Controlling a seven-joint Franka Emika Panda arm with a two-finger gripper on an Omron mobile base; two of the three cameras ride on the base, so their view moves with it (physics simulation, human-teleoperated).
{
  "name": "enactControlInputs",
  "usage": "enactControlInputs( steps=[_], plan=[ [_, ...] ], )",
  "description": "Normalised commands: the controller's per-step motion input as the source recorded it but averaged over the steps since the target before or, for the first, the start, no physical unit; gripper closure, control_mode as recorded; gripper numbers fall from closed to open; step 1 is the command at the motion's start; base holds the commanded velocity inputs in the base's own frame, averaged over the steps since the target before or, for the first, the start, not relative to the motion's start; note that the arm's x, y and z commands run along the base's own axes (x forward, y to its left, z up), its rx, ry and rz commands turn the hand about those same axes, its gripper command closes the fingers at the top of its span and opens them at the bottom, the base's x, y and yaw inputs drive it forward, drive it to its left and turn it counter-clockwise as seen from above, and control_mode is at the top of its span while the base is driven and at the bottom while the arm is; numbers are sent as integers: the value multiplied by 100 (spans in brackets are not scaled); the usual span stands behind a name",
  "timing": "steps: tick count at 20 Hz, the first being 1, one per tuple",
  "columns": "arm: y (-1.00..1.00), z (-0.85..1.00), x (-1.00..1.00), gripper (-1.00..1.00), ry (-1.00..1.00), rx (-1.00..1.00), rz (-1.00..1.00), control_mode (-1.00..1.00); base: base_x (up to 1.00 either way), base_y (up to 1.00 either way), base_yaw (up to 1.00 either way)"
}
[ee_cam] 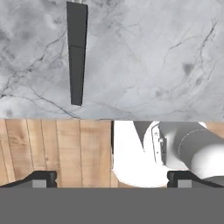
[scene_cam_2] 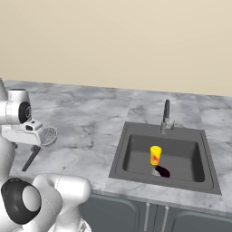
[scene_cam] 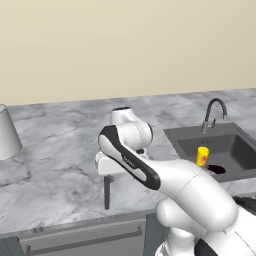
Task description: Pick the cup and strainer and place them in the sink. Then turn on the water.
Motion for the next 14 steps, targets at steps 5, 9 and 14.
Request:
enactControlInputs(
  steps=[5,9,14],
  plan=[
    [30,-4,0,-100,0,0,0,-100,0,0,0],
    [26,-7,0,-100,0,0,0,-100,0,0,0],
    [23,-9,10,-100,-2,0,0,-100,0,0,0]
  ],
)
